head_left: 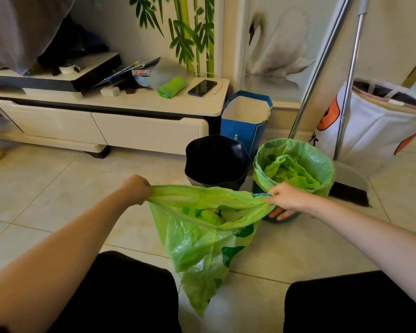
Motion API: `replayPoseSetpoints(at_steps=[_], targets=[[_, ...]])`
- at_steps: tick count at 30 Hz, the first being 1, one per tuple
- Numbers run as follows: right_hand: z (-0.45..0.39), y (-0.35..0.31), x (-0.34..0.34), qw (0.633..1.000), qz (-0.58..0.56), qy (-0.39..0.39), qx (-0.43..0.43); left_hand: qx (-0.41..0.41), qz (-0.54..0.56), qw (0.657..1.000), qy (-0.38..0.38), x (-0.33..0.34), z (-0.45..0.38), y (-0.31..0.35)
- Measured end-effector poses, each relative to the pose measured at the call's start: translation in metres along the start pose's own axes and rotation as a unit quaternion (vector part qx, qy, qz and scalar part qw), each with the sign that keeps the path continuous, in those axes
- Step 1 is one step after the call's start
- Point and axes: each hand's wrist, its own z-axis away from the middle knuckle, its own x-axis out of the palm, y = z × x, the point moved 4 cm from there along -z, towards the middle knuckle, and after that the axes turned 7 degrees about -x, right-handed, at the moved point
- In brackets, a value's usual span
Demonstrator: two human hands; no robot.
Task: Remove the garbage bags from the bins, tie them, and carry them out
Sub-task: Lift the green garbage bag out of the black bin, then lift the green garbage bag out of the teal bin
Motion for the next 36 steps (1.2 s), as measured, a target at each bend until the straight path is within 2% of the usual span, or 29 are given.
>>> replayPoseSetpoints(at_steps=[3, 7, 11, 14, 21, 27, 31, 36], targets=[[0.001, -0.002, -0.004, 1.000, 0.012, -0.019, 0.003, 0.027, -0.076, 0.995, 0.066, -0.001, 0.002, 0.013], [0.005, -0.005, -0.011, 0.999, 0.030, -0.034, 0.015, 0.050, -0.089, 0.988, 0.116, 0.000, 0.011, 0.032], [0.008, -0.010, -0.029, 0.997, 0.040, -0.046, 0.047, 0.113, 0.048, 0.992, 0.030, 0.004, 0.015, 0.070], [0.007, -0.004, -0.054, 0.999, -0.006, 0.005, 0.043, 0.136, 0.132, 0.981, -0.040, 0.010, 0.022, 0.112], [0.005, 0.053, -0.113, 0.990, -0.068, 0.085, 0.092, 0.146, 0.156, 0.968, -0.133, 0.071, 0.022, 0.196], [-0.015, 0.115, -0.144, 0.972, -0.109, 0.147, 0.145, 0.099, 0.186, 0.962, -0.176, 0.133, -0.009, 0.244], [-0.036, 0.143, -0.155, 0.962, -0.143, 0.174, 0.156, 0.034, 0.191, 0.962, -0.194, 0.173, -0.029, 0.258], [-0.057, 0.160, -0.152, 0.942, -0.227, 0.164, 0.186, -0.065, 0.284, 0.923, -0.251, 0.217, -0.040, 0.256]])
